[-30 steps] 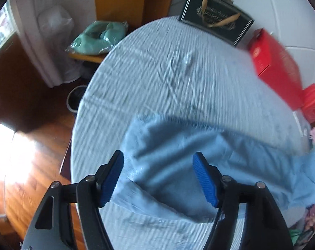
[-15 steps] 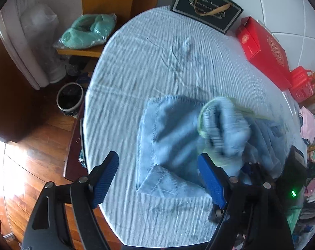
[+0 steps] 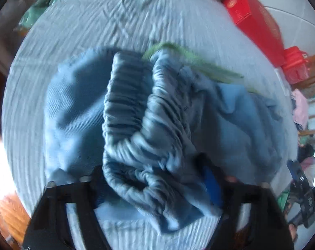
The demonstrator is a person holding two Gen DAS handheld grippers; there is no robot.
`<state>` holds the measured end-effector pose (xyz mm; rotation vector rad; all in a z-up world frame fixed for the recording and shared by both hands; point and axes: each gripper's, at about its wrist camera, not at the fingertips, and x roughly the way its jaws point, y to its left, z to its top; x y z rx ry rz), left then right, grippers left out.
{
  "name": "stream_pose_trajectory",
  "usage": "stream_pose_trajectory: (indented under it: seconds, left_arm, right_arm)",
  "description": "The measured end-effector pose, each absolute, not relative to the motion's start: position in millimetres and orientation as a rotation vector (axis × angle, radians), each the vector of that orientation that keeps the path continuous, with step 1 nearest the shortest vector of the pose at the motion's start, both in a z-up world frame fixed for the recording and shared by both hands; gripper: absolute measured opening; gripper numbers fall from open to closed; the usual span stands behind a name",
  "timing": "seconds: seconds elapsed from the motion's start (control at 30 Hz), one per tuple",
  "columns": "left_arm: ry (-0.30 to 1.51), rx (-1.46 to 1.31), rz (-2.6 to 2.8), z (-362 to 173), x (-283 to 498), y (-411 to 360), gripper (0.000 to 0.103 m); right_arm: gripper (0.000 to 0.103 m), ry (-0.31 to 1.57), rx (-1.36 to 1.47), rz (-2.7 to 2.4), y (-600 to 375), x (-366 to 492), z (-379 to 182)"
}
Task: Fold clothes
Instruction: 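Fold the waistband over onto the leg with the right gripper and release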
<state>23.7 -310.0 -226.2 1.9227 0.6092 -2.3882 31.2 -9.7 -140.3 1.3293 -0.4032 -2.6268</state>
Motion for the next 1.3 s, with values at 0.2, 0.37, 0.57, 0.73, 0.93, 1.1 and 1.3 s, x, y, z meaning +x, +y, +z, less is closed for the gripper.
stream_pose_trajectory:
  seconds: [0.2, 0.37, 0.57, 0.73, 0.93, 1.1, 1.3]
  left_arm:
    - [0.445, 1.647, -2.571, -139, 38, -310, 0.029]
    - [0.292, 1.503, -2.56, -120, 70, -347, 0.031]
    - [0.35, 1.765, -2.377, -187, 73, -377, 0.044]
    - [0.392, 1.55, -2.526, -120, 94, -383, 0.071]
    - [0.43, 1.532, -2.616, -113, 69, -366, 0.08]
    - [0.341, 1.671, -2.433, -184, 37, -360, 0.08]
    - [0.181, 1.693, -2.405, -206, 48, -357, 0.08]
  right_arm:
    - [0.088, -0.527, 1.427, -2.7, 51, 25, -154]
    - [0.088, -0.571, 1.424, -2.675, 63, 21, -149]
    - [0.088, -0.481, 1.49, -2.635, 47, 13, -151]
    - [0.066, -0.453, 1.474, -2.609, 39, -3, -143]
    - [0.034, -0.481, 1.455, -2.491, 16, -43, -149]
    - [0.034, -0.462, 1.595, -2.498, 23, -62, -182]
    - [0.051, -0.596, 1.699, -2.566, 68, -29, -195]
